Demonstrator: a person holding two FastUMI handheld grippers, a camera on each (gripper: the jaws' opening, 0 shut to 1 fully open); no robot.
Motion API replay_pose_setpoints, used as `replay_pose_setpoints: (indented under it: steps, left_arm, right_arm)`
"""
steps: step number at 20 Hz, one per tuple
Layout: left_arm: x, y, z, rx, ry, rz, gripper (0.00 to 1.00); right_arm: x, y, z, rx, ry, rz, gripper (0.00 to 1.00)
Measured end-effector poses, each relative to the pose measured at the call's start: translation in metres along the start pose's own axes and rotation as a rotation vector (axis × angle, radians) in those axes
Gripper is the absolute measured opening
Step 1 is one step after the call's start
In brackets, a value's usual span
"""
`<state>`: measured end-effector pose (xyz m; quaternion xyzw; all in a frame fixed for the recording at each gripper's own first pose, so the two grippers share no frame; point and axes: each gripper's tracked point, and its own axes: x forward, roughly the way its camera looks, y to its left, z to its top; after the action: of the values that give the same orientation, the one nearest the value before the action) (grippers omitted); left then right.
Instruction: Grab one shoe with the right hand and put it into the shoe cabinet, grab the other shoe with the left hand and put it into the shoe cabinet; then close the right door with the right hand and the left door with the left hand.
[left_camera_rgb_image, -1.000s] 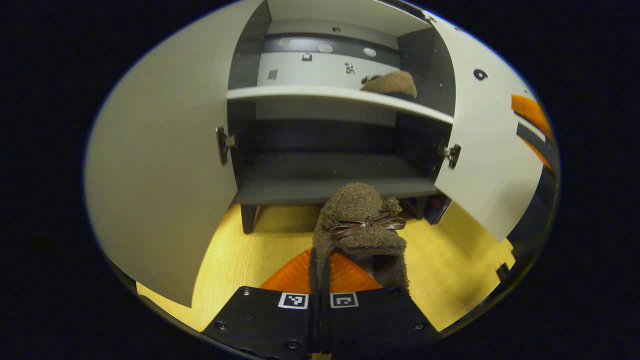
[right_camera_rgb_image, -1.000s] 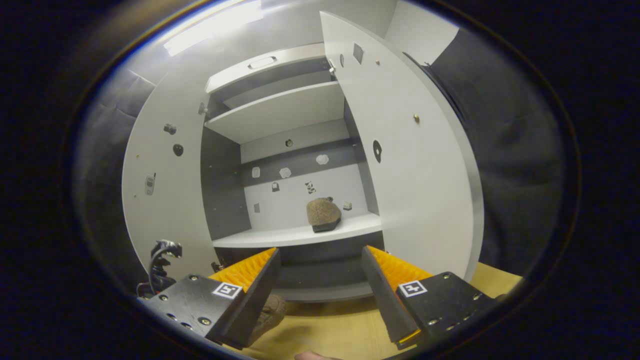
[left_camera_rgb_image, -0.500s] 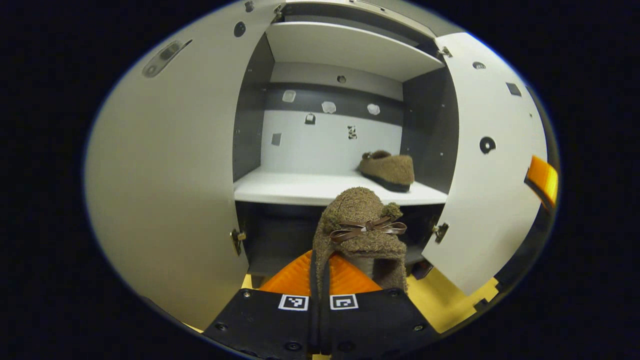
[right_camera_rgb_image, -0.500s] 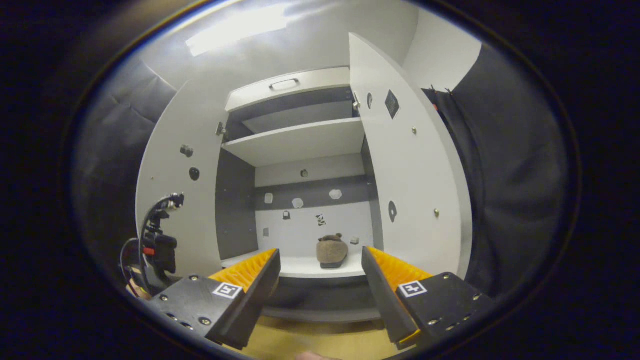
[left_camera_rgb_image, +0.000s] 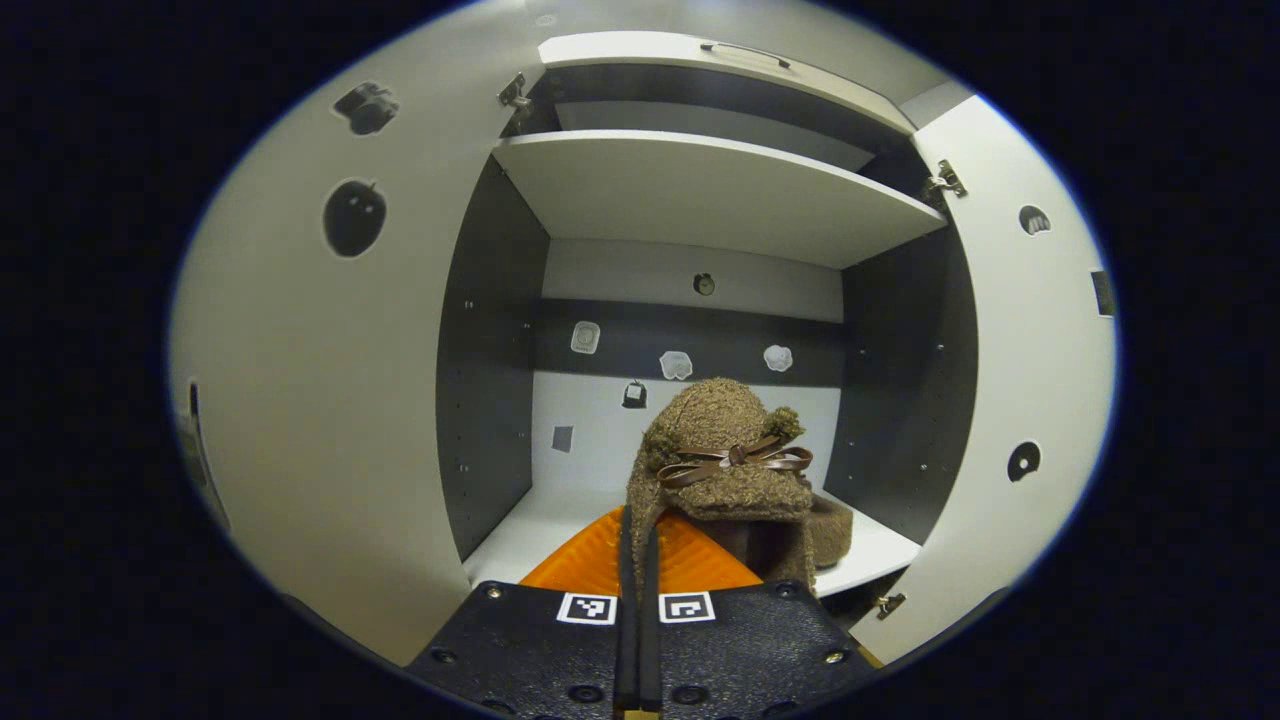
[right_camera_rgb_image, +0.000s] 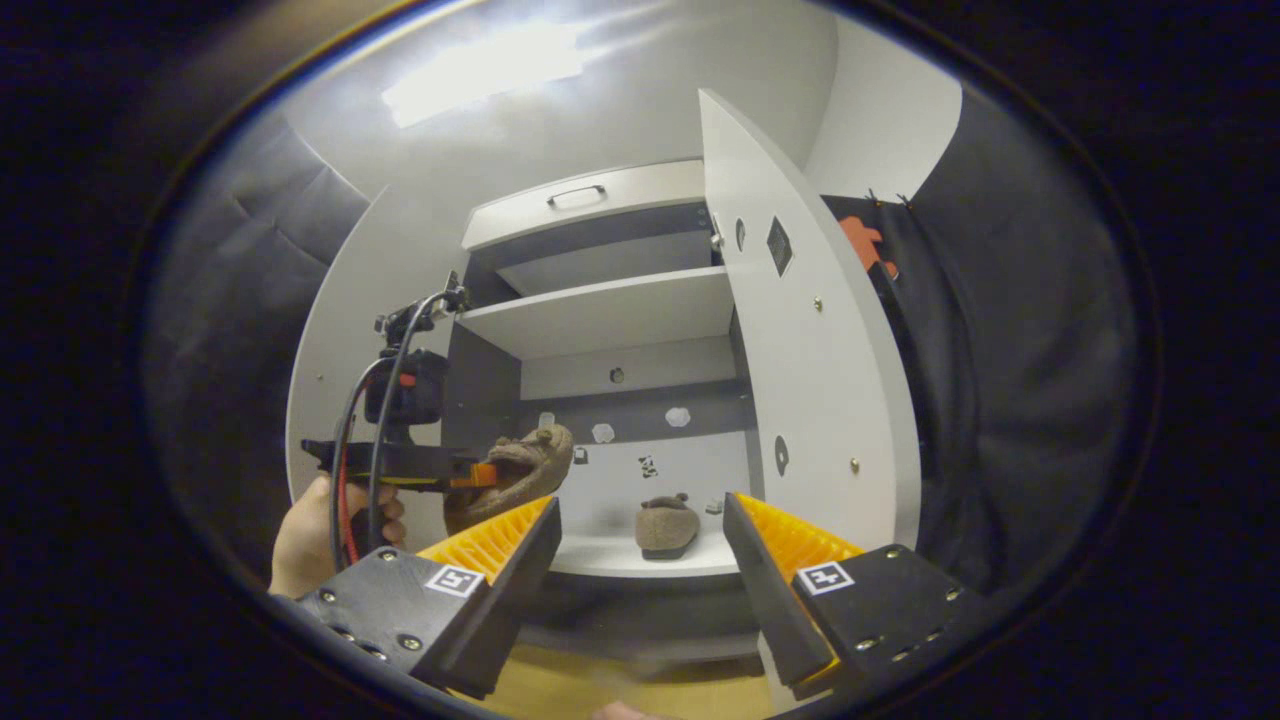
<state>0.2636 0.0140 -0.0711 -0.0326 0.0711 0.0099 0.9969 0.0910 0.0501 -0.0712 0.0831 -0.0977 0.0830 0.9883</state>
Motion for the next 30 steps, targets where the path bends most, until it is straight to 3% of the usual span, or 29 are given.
replay_pose_setpoints:
  steps: [5, 11, 14, 16, 18, 20, 22, 23, 25, 30]
  left_arm:
    - [0.05, 0.005, -0.004, -0.03, 0.034, 0.045, 0.01]
    - [0.111, 0.017, -0.058, -0.051, 0.175, 0.068, 0.01]
    - [0.131, 0.035, -0.089, -0.045, 0.241, 0.12, 0.01]
    - [0.136, 0.035, -0.095, -0.05, 0.237, 0.098, 0.04]
    - [0.139, 0.04, -0.09, -0.081, 0.196, 0.099, 0.17]
    - [0.141, 0.049, -0.085, -0.039, 0.164, 0.106, 0.33]
    - [0.152, 0.061, -0.083, -0.012, 0.142, 0.142, 0.78]
    - [0.134, 0.062, -0.08, -0.012, 0.159, 0.163, 1.0]
    - [0.124, 0.066, -0.08, -0.011, 0.158, 0.172, 0.96]
    - [0.067, 0.054, -0.055, -0.038, 0.074, 0.082, 0.97]
  right_arm:
    - [-0.007, -0.004, -0.005, -0.017, 0.01, -0.011, 0.98]
    - [-0.013, -0.009, -0.011, -0.012, 0.025, -0.022, 0.98]
    - [-0.019, -0.011, -0.014, -0.021, 0.036, -0.025, 0.98]
    - [-0.024, -0.015, -0.016, -0.023, 0.041, -0.04, 0.98]
    - [-0.031, -0.017, -0.02, -0.016, 0.051, -0.052, 0.98]
    - [-0.041, -0.017, -0.022, -0.009, 0.057, -0.057, 0.98]
    - [-0.052, -0.017, -0.025, -0.028, 0.065, -0.06, 0.98]
    - [-0.058, -0.019, -0.025, -0.037, 0.064, -0.076, 0.98]
    - [-0.07, -0.018, -0.025, -0.055, 0.062, -0.097, 0.98]
    - [-0.112, -0.017, -0.031, -0.093, 0.068, -0.145, 0.98]
